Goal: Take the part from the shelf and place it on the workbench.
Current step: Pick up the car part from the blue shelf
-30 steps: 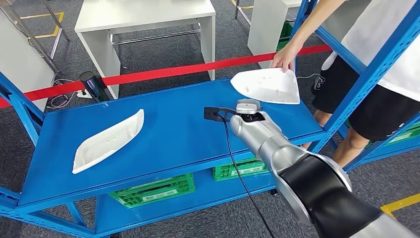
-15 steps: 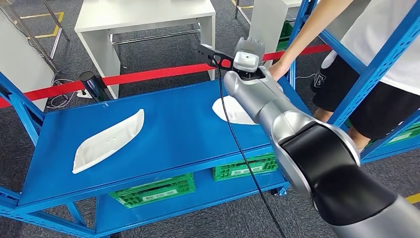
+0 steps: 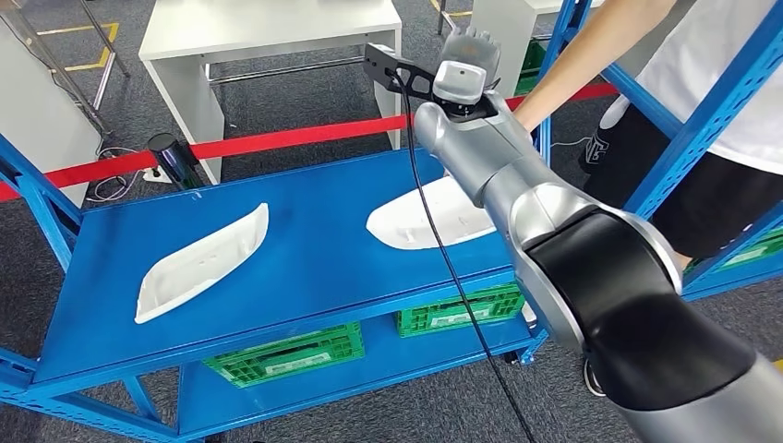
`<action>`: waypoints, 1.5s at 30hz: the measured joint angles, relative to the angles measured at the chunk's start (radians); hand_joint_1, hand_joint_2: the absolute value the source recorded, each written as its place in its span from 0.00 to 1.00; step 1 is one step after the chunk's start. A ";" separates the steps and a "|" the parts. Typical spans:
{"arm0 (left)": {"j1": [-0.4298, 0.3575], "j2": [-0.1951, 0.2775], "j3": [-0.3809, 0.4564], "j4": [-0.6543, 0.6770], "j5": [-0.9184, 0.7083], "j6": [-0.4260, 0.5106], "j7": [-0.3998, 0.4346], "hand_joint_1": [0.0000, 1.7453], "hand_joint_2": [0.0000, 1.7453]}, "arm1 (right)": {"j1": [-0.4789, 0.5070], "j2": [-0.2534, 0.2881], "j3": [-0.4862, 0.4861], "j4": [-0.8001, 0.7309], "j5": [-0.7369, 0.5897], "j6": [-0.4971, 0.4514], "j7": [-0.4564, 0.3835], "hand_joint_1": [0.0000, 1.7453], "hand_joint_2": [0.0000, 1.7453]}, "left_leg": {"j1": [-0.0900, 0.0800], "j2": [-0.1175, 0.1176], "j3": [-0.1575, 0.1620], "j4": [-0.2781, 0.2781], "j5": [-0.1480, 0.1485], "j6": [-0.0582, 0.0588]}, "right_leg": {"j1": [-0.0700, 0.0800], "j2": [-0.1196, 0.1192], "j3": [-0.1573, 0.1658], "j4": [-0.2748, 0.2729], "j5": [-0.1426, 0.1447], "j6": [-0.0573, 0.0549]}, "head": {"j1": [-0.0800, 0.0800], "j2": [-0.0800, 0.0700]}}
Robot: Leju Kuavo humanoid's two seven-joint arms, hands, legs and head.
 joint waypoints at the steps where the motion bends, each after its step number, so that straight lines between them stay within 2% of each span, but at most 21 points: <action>1: 0.000 0.000 0.000 0.000 -0.001 0.000 0.000 0.00 0.00 | 0.001 0.000 0.000 0.000 0.001 0.001 0.000 0.00 1.00 | 0.000 0.000 0.000 0.000 0.000 0.000 | 0.000 0.000 0.000 0.000 0.000 0.000 | 0.000 0.000; 15: -0.001 0.000 -0.011 0.000 -0.006 0.000 0.009 0.00 0.00 | 0.028 -0.012 -0.009 0.000 0.006 0.010 -0.001 0.00 1.00 | 0.000 0.000 0.000 0.000 0.000 0.000 | 0.000 0.000 0.000 0.000 0.000 0.000 | 0.000 0.000; 40: -0.003 0.000 -0.016 0.000 -0.014 0.000 0.017 0.00 0.00 | 0.135 -0.050 -0.066 0.003 0.003 0.015 -0.003 0.00 1.00 | 0.000 0.000 0.000 0.000 0.000 0.000 | 0.000 0.000 0.000 0.000 0.000 0.000 | 0.000 0.000; 45: -0.003 0.000 -0.016 0.000 -0.014 0.000 0.017 0.00 0.00 | 0.147 -0.058 -0.077 0.004 -0.001 0.047 -0.001 0.00 1.00 | 0.000 0.000 0.000 0.000 0.000 0.000 | 0.000 0.000 0.000 0.000 0.000 0.000 | 0.000 0.000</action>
